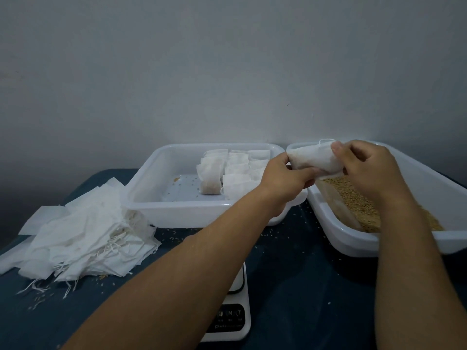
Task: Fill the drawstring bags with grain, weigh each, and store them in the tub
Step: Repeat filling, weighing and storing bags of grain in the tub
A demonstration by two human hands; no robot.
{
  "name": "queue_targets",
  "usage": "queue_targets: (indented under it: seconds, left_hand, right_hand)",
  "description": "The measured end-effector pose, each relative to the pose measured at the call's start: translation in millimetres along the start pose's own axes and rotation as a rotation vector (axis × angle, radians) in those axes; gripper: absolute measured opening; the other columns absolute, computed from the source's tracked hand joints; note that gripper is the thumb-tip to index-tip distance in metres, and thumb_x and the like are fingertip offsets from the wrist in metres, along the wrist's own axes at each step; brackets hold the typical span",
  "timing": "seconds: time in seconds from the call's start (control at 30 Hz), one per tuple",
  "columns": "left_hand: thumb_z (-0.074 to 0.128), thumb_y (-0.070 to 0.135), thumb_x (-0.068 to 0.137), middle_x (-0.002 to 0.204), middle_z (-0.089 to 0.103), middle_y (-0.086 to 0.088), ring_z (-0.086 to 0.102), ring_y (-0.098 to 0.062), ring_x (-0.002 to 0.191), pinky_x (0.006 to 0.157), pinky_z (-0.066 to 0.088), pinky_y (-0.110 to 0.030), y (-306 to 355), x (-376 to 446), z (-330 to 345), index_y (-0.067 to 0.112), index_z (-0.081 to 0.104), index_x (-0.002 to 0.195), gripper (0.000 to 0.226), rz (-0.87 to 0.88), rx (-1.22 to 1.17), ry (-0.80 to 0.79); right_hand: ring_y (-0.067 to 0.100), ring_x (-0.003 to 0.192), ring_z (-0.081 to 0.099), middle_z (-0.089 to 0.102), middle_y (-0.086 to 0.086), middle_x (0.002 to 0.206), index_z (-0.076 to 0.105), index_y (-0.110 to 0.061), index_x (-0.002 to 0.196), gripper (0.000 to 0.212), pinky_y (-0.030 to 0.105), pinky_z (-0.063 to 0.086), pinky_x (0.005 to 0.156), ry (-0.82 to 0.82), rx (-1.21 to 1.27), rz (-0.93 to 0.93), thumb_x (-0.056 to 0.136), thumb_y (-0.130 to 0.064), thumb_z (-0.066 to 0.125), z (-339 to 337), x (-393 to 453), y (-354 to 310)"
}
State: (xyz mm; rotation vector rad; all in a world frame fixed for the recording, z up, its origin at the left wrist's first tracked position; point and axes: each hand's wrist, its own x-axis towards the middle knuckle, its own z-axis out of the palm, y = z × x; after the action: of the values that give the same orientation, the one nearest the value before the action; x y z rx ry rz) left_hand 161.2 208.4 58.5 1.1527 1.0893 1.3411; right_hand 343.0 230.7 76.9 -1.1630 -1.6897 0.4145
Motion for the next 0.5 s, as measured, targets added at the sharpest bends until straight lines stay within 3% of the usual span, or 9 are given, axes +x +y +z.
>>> queue_targets:
  seconds: [0.17,0.3,0.37,0.5]
  left_hand:
    - [0.080,0.003,0.088,0.119,0.069,-0.017,0.071,-0.021,0.094,0.085,0.063,-0.032,3.1,-11.9,-5.3,0.009,0.063,0.117,0.034,-0.002,-0.072,-0.022]
    - [0.085,0.011,0.086,0.103,0.073,-0.008,0.071,-0.021,0.095,0.094,0.060,-0.045,6.2,-31.3,-26.0,0.012,0.067,0.113,0.033,0.068,0.045,-0.043]
    - [0.087,0.013,0.083,0.104,0.078,-0.002,0.074,-0.017,0.096,0.093,0.060,-0.039,8.4,-43.6,-42.5,0.016,0.070,0.115,0.036,0.120,0.131,-0.056]
    - [0.088,0.016,0.080,0.101,0.079,0.001,0.077,-0.018,0.091,0.084,0.061,-0.029,11.6,-70.5,-75.7,0.026,0.068,0.112,0.039,0.203,0.309,-0.021]
  right_hand:
    - [0.002,0.076,0.062,0.069,-0.017,0.081,0.073,-0.032,0.087,0.020,0.029,0.047,0.069,-0.036,0.053,-0.084,0.101,-0.042,0.065,1.2,-1.3,-13.8]
    - [0.003,0.079,0.064,0.069,-0.019,0.083,0.073,-0.032,0.090,0.013,0.014,0.047,0.068,-0.076,0.066,-0.203,0.100,-0.037,0.068,2.8,-5.1,-40.0]
    - [0.002,0.083,0.064,0.070,-0.019,0.088,0.073,-0.031,0.091,0.008,0.009,0.045,0.069,-0.111,0.035,-0.257,0.099,-0.035,0.071,6.6,-8.5,-56.9]
    - [0.004,0.085,0.064,0.068,-0.015,0.091,0.071,-0.030,0.092,0.007,0.017,0.046,0.074,-0.245,-0.095,-0.435,0.095,-0.035,0.074,27.8,-19.6,-95.1]
